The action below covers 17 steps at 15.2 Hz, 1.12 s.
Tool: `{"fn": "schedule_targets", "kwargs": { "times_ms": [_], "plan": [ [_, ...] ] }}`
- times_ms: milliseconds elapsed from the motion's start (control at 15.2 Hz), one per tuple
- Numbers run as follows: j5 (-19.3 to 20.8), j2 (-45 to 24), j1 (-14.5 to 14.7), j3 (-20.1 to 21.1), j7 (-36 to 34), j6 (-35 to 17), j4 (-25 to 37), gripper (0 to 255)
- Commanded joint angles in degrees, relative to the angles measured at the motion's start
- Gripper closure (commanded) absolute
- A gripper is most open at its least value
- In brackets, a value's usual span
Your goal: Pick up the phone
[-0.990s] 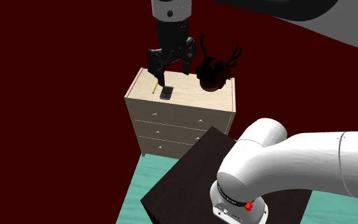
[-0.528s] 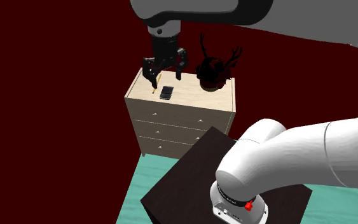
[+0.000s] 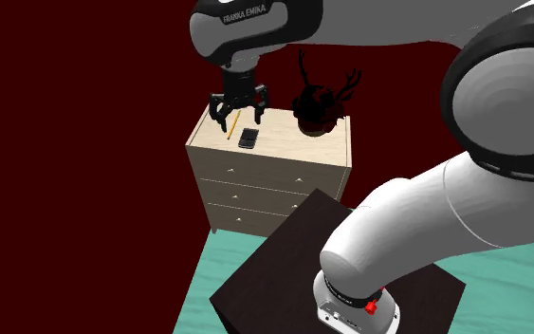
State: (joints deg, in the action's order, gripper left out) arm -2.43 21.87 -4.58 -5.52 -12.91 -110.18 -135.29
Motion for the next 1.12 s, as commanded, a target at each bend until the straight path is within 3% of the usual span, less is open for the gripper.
{"fn": "schedule_targets", "kwargs": {
  "times_ms": [0,528,1056],
  "plan": [
    [-0.12,-3.15,-0.66,-0.49,-1.08,-3.42,0.11,0],
    [-1.88,-18.5,-2.93,-2.9,-4.33,-14.69,5.28,0],
    [-5.78,-34.16,-5.55,-5.11,-6.33,-22.46,13.96,0]
  ]
}}
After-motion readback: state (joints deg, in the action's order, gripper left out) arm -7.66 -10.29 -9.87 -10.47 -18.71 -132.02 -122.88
